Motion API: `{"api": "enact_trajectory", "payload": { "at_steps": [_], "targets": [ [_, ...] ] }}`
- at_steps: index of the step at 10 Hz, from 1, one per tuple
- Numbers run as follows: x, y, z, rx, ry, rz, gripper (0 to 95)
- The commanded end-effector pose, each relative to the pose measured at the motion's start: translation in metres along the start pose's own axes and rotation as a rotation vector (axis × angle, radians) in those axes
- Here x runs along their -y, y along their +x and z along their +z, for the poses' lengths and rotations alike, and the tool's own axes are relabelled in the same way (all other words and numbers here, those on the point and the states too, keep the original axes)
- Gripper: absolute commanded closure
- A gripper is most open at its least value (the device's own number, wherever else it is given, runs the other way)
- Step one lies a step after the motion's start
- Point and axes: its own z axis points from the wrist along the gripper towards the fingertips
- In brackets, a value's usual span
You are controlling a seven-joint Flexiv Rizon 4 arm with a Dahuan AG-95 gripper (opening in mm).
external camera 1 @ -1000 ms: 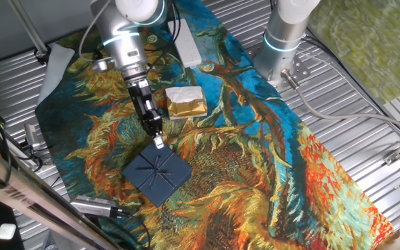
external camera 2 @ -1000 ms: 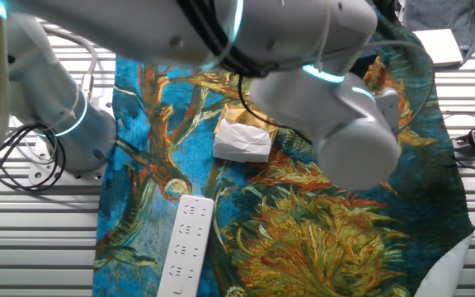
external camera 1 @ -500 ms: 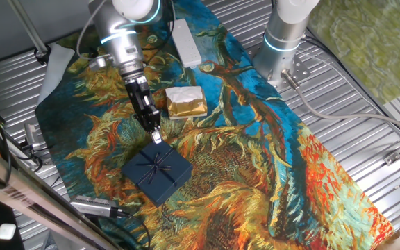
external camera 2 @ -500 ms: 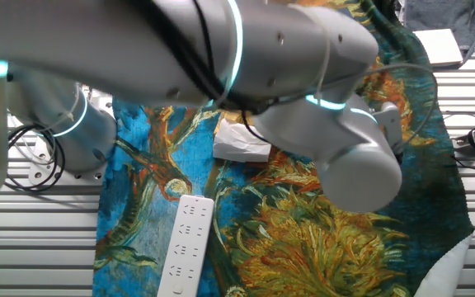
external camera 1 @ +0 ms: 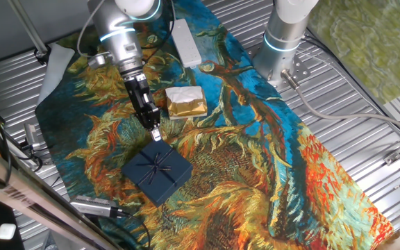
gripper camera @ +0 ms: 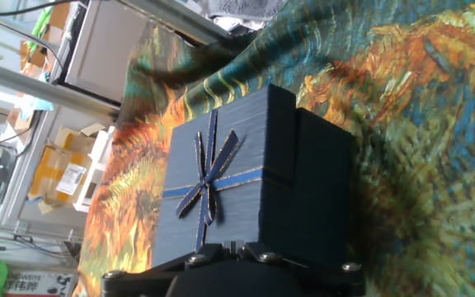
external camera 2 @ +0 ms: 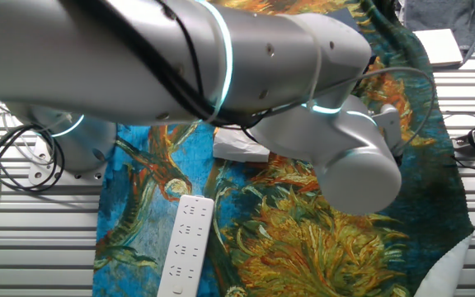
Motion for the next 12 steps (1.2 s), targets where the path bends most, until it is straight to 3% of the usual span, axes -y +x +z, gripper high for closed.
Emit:
{"api": "enact_trajectory", "payload": {
  "at_steps": [1,7,10,12],
  "targets": [
    [0.0,0.002,-0.002,0.0,0.007,-0.002,95.0],
    [-0.012,0.008,-0.015,-0.007,0.01,0.074,95.0],
    [-0.031,-0.005,-0.022,-0.013,0.02,0.105,95.0],
    [-0.033,-0.027,-0.015,-0.007,0.025,0.093,95.0]
  ]
}}
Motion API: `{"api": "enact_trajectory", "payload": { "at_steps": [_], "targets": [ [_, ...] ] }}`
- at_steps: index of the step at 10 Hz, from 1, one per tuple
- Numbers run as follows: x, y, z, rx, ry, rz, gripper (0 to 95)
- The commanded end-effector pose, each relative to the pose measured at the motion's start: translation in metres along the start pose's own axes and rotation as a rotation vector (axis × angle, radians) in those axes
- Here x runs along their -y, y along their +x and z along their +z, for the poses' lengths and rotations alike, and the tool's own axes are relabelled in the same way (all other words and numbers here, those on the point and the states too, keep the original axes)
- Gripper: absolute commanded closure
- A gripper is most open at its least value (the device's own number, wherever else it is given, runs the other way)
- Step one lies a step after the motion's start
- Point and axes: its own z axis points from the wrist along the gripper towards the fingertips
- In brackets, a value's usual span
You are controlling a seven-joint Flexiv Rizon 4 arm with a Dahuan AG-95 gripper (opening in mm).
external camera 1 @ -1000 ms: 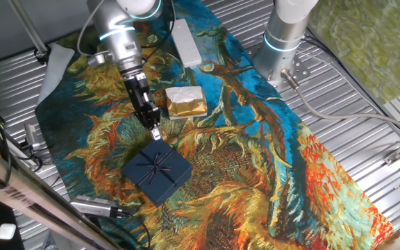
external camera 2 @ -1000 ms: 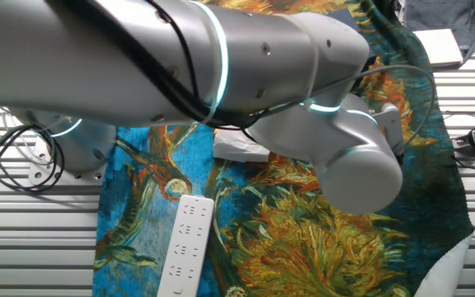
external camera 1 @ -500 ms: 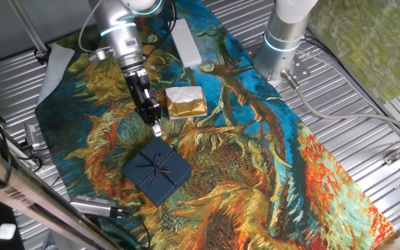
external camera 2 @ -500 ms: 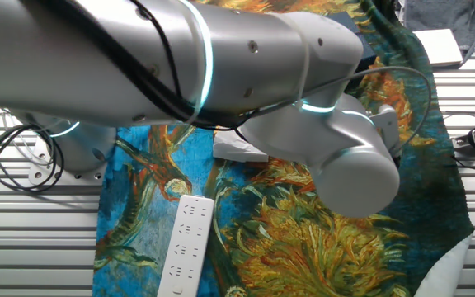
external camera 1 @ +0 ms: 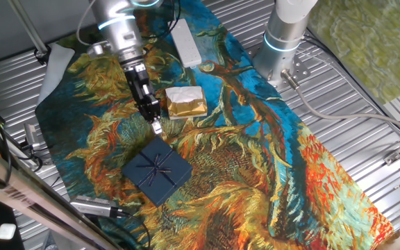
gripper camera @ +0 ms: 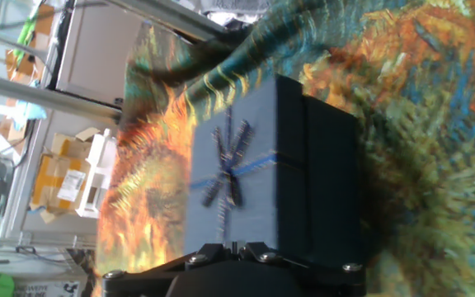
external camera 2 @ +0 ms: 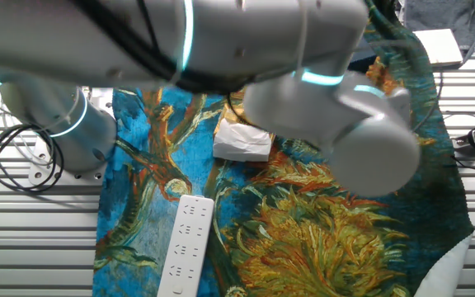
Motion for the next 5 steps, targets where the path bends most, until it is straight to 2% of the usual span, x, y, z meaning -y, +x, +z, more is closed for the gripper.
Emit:
{"api": "enact_trajectory", "payload": {
  "at_steps": [1,5],
  "targets": [
    [0.002,-0.02,0.015,0.013,-0.006,-0.017,95.0],
    [-0.004,-0.038,0.041,0.039,0.003,-0.025,95.0]
  ]
}}
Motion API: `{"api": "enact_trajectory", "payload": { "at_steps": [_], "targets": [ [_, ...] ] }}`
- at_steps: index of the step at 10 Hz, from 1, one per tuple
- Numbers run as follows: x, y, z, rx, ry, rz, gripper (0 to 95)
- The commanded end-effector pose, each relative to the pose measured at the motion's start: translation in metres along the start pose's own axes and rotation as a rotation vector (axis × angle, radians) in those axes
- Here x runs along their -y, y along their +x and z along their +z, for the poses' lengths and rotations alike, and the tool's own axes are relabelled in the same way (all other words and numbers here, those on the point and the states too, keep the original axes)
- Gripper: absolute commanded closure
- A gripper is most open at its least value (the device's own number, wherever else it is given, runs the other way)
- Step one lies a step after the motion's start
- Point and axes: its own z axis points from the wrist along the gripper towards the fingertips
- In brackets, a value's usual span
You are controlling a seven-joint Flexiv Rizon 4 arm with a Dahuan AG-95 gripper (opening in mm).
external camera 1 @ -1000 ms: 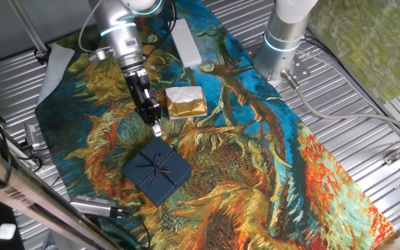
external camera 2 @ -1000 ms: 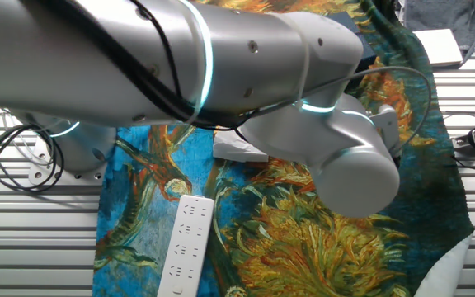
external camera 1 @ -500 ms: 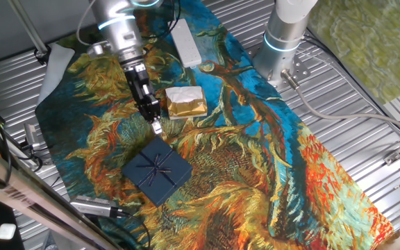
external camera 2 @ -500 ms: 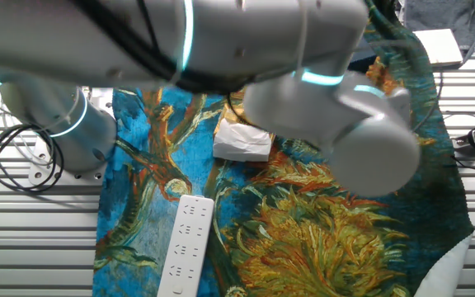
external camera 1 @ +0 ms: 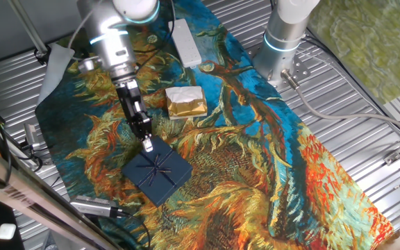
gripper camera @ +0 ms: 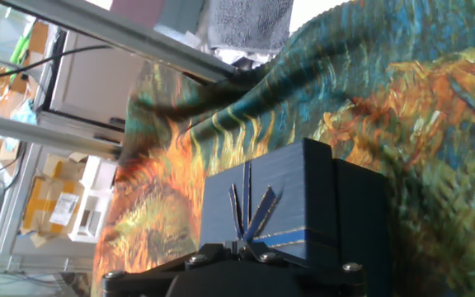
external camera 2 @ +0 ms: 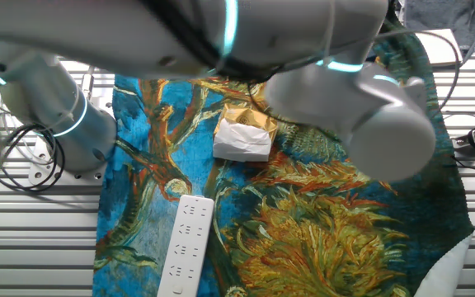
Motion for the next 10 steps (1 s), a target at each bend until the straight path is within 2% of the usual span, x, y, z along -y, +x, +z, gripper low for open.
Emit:
{"api": "enact_trajectory", "payload": {
  "at_steps": [1,2,5,7,10],
  "targets": [
    [-0.002,-0.004,0.005,-0.002,0.005,-0.015,95.0],
    [-0.001,-0.007,0.008,-0.009,0.017,-0.032,95.0],
    [0.002,-0.012,0.01,-0.01,0.022,-0.046,95.0],
    [0.008,-0.012,0.013,-0.01,0.02,-0.065,95.0],
    [0.017,-0.01,0.016,-0.026,0.037,-0.099,95.0]
  ]
}}
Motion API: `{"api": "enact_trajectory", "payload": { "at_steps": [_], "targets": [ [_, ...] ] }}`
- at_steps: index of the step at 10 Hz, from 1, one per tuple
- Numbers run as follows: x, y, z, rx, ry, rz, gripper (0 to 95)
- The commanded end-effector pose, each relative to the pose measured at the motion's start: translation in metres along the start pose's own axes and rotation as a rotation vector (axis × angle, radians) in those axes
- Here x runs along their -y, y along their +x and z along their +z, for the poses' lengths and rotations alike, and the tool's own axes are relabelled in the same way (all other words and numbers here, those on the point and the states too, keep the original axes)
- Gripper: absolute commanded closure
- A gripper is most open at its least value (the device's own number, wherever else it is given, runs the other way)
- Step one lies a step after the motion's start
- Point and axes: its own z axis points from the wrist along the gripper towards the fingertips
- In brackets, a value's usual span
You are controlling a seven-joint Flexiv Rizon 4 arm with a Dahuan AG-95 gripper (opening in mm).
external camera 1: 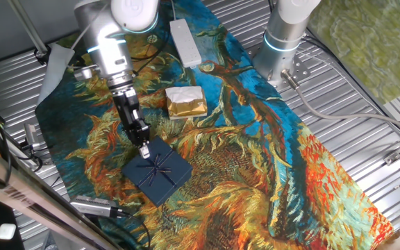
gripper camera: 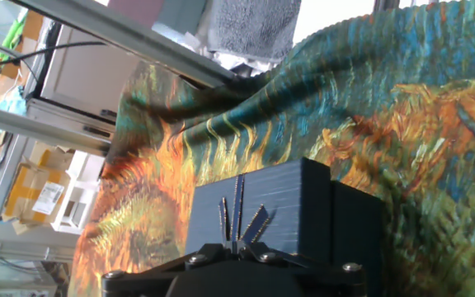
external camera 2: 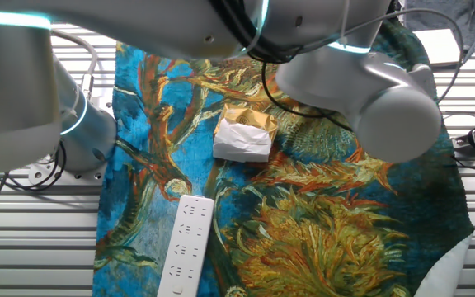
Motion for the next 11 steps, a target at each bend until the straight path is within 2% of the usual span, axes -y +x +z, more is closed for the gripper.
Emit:
{"api": "enact_trajectory", "payload": {
  "at_steps": [1,3,7,8,9,11],
  "targets": [
    [0.006,0.003,0.001,-0.008,0.007,-0.025,95.0],
    [0.012,0.007,-0.001,-0.021,0.013,-0.039,95.0],
    [0.017,0.024,-0.004,-0.021,0.012,-0.055,95.0],
    [0.02,0.035,-0.004,-0.019,0.012,-0.063,95.0],
    [0.02,0.038,-0.005,-0.018,0.01,-0.065,95.0],
    [0.02,0.044,-0.012,-0.015,-0.005,-0.054,95.0]
  ]
}}
